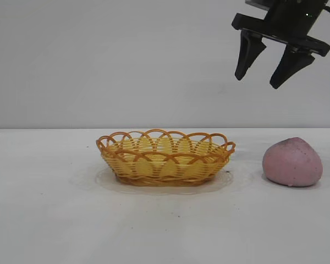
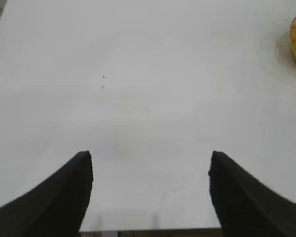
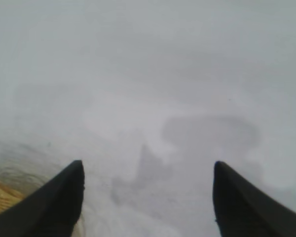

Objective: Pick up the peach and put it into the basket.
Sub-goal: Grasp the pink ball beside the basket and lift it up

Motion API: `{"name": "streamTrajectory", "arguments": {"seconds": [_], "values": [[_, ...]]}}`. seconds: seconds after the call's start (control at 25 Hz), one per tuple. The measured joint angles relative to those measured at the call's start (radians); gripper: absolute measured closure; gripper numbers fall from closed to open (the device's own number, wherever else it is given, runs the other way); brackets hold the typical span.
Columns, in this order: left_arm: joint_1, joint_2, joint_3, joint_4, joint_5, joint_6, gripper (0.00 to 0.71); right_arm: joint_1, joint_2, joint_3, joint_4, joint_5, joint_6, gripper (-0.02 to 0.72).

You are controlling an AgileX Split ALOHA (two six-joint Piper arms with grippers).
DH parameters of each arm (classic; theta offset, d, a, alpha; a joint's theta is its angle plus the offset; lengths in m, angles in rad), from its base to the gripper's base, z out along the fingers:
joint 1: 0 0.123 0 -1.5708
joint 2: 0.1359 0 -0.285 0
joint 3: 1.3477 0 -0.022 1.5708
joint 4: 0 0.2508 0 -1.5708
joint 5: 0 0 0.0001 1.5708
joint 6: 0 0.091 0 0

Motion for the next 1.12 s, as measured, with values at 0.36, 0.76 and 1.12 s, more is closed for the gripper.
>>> {"name": "streamTrajectory", "arguments": {"seconds": [0.36,0.76,1.12], "values": [[0.000,0.000,0.000,0.000,0.000,-0.001,0.268,0.000,-0.067,0.000,-0.055,0.111,-0.041,0.233],[0.000,0.000,0.000,0.000,0.000,-0.001,0.268,0.000,-0.104,-0.007,-0.159,0.459,0.103,0.290],[0.000,0.000,0.000,0.000,0.000,-0.001,0.268,0.033,-0.047,-0.009,-0.212,0.534,0.156,0.290]]}}
